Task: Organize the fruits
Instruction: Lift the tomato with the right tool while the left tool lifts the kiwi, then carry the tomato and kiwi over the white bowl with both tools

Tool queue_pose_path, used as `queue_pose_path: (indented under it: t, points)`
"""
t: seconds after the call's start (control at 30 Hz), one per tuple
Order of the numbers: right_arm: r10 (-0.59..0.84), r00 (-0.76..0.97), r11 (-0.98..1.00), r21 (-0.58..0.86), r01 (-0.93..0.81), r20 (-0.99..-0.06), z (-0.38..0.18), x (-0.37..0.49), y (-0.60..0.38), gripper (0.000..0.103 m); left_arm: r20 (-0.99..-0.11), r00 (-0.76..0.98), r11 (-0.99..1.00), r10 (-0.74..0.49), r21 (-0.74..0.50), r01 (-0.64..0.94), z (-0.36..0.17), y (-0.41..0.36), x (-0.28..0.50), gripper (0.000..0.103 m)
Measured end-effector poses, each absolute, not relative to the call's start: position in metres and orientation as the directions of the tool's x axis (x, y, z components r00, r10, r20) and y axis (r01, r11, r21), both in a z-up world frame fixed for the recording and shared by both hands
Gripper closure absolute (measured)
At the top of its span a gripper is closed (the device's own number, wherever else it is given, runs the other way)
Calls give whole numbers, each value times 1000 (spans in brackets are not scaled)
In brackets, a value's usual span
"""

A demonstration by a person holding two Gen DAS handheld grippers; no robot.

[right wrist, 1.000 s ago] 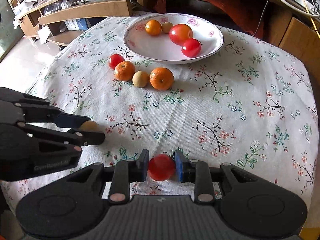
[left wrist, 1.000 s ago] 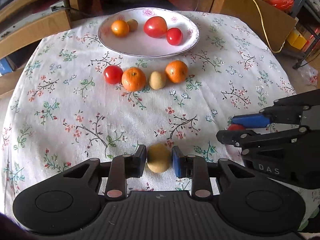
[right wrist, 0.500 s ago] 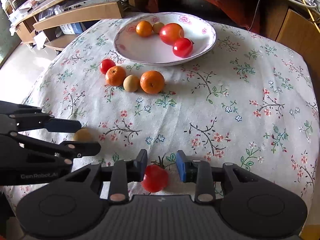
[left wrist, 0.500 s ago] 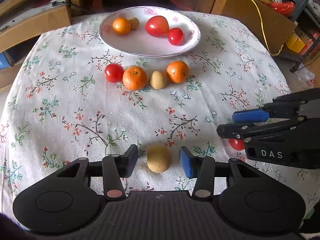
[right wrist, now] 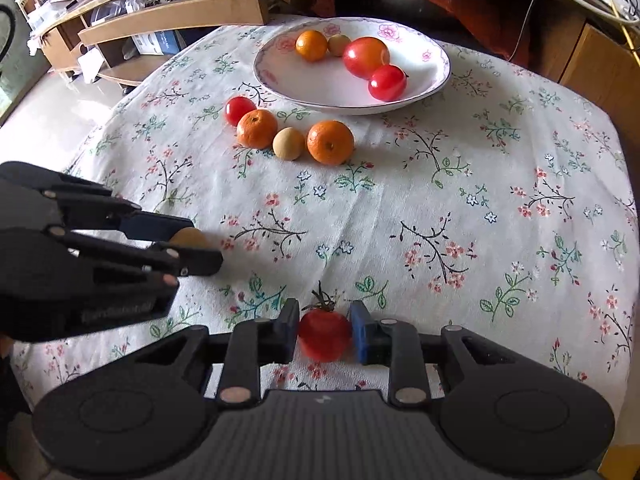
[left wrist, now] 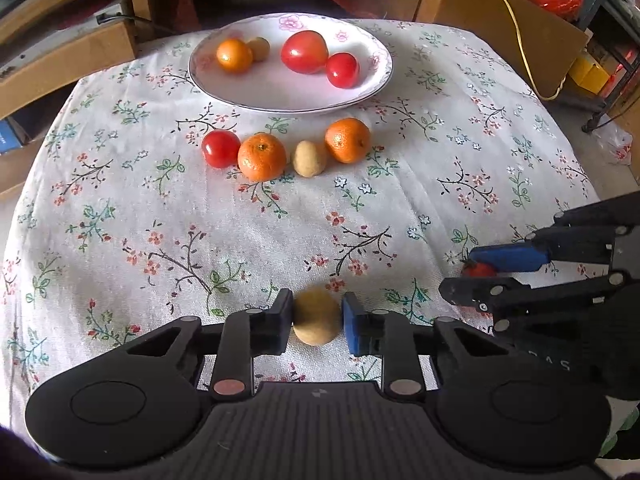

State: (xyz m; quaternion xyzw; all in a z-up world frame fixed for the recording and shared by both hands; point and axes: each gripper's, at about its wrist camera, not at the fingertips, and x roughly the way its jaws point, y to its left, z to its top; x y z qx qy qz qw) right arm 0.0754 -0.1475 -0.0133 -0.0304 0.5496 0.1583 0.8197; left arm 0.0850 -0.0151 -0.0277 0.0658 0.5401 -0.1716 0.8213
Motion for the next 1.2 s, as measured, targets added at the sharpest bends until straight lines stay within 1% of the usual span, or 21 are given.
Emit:
queue_pose_path:
  t: [0.43,0.73,0.87,1.2]
  points:
    - [256,412,956,166,-242,-874,8,86,-158,85,-886,391,930,-249,-106,351,-10,-18,89,70]
    - [254,472,960,162,-226,-844,28,119,-154,85,-848,461,941,-261,-116,319,15,-22,123,70]
    - [261,491,962,182,-203,-831,34,138,-158,85,-841,474,946,-262,-127,299,20,-21,141,70]
    - [254,509,966,189,-177,-822,26,184,-161,85,-838,493,957,-235,-112,266,16,-23,182,72]
